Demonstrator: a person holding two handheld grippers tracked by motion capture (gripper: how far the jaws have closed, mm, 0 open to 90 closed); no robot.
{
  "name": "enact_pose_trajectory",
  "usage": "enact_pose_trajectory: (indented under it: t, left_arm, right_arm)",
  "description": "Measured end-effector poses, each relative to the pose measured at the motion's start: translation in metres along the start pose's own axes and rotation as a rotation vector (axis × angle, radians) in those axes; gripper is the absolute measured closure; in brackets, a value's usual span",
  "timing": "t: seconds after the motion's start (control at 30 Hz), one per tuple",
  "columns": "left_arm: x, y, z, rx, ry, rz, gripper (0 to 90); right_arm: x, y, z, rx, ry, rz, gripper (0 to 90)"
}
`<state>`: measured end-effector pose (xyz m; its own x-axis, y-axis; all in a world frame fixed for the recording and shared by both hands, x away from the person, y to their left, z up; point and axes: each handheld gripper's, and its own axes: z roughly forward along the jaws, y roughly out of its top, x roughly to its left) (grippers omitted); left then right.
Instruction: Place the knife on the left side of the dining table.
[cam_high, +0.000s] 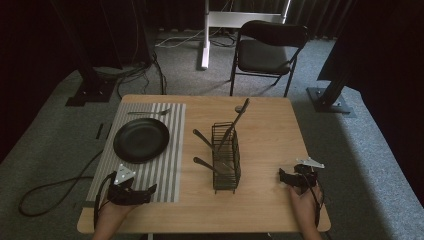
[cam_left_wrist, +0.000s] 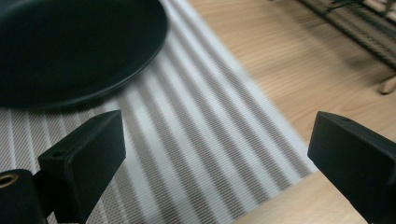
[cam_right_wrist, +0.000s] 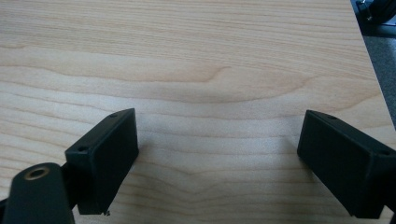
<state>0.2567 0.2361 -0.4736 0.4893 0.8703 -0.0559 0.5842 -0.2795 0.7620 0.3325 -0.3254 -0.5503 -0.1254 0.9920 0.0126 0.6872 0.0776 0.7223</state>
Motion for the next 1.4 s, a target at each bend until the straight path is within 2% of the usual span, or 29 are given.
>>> enact_pose_trajectory:
  t: [0.1, 0.13, 0.2, 0.33, 0.73, 1.1, 1.17, 1.3, 1.33, 1.4]
  left_arm:
    - [-0.002, 0.003, -0.001, -0.003, -0.005, 0.010, 4.4]
    - [-0.010, 0.013, -0.005, -0.017, -0.037, 0.027, 4.4]
    - [-0.013, 0.015, -0.006, -0.025, -0.044, 0.035, 4.4]
    - [-0.027, 0.029, -0.010, -0.046, -0.075, 0.080, 4.5]
    - [-0.050, 0.055, -0.016, -0.094, -0.157, 0.148, 5.5]
    - [-0.067, 0.073, -0.024, -0.147, -0.219, 0.182, 5.8]
    - [-0.072, 0.076, -0.024, -0.158, -0.248, 0.188, 5.8]
    - [-0.074, 0.078, -0.023, -0.168, -0.259, 0.187, 5.9]
    - [-0.076, 0.080, -0.022, -0.174, -0.281, 0.183, 5.9]
    - [-0.077, 0.083, -0.022, -0.179, -0.282, 0.186, 5.9]
  right_arm:
    - [0.000, 0.000, 0.000, 0.000, 0.000, 0.000, 11.5]
    - [0.000, 0.000, 0.000, 0.000, 0.000, 0.000, 11.6]
    - [0.000, 0.000, 0.000, 0.000, 0.000, 0.000, 11.5]
    - [0.000, 0.000, 0.000, 0.000, 0.000, 0.000, 11.5]
    - [0.000, 0.000, 0.000, 0.000, 0.000, 0.000, 11.5]
    - [0.000, 0.000, 0.000, 0.000, 0.000, -0.002, 11.5]
    - [0.000, 0.000, 0.000, 0.000, 0.000, -0.003, 11.5]
    - [0.000, 0.000, 0.000, 0.000, 0.000, -0.002, 11.5]
    - [0.000, 0.000, 0.000, 0.000, 0.000, -0.002, 11.5]
    - [0.000, 0.000, 0.000, 0.000, 0.000, -0.002, 11.5]
